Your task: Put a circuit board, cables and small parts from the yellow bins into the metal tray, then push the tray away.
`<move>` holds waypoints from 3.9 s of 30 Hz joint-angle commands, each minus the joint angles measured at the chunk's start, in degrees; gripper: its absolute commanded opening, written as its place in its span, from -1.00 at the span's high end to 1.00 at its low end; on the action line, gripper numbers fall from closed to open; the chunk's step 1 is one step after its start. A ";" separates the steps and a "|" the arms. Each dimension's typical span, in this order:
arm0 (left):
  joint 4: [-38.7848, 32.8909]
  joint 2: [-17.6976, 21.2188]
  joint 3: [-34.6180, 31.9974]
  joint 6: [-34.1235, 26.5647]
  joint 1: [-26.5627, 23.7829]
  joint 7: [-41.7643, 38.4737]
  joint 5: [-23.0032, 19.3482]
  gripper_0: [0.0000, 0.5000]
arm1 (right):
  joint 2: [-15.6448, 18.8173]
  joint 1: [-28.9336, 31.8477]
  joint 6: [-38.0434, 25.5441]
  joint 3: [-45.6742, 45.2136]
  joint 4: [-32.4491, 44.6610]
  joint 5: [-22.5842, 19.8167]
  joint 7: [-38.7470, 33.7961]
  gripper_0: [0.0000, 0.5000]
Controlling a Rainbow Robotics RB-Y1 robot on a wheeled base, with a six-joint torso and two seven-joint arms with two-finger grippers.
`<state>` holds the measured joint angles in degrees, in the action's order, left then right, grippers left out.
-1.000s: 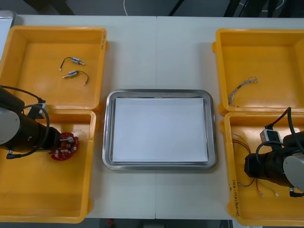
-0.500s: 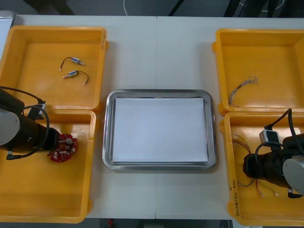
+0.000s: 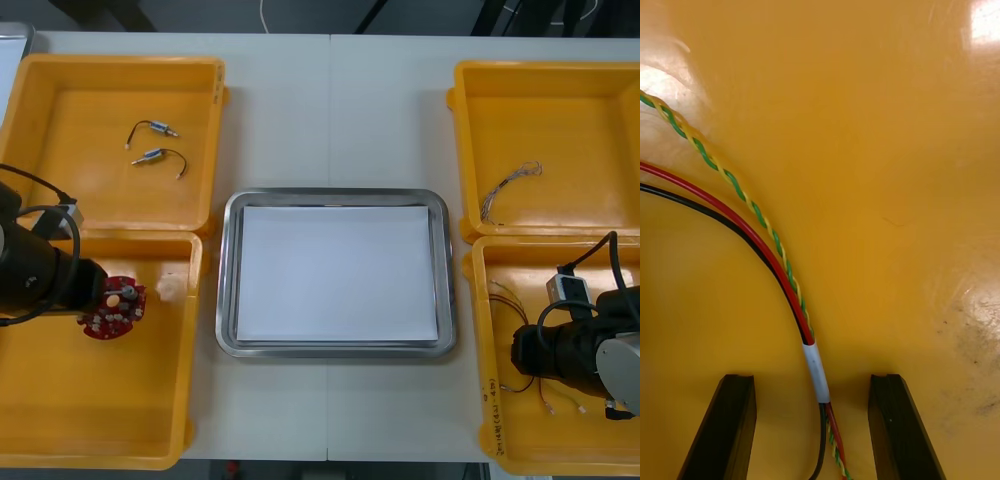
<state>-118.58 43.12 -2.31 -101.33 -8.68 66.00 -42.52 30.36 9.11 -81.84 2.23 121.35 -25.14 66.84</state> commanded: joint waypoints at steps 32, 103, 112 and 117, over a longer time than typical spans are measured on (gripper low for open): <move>-9.12 -6.30 18.40 -8.67 -26.39 -30.84 -3.89 0.99 | -0.21 -1.99 -27.32 -20.51 14.97 -17.22 2.33 1.00; -3.76 -11.83 28.77 -7.13 -26.74 -40.25 5.69 -1.00 | 30.11 -24.58 -28.16 -18.93 18.66 -42.62 9.10 1.00; -5.08 -8.40 20.51 -8.67 -28.77 -38.14 -1.16 -1.00 | 30.11 -25.64 -28.16 -16.65 18.66 -43.42 9.63 1.00; -4.99 -6.56 18.31 -8.67 -29.20 -36.91 -2.04 -1.00 | 30.11 -27.83 -28.16 -13.57 18.66 -43.15 9.63 1.00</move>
<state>-121.67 33.68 18.39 -109.51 -35.32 28.07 -43.77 58.17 -15.55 -109.79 -14.00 138.84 -68.15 75.10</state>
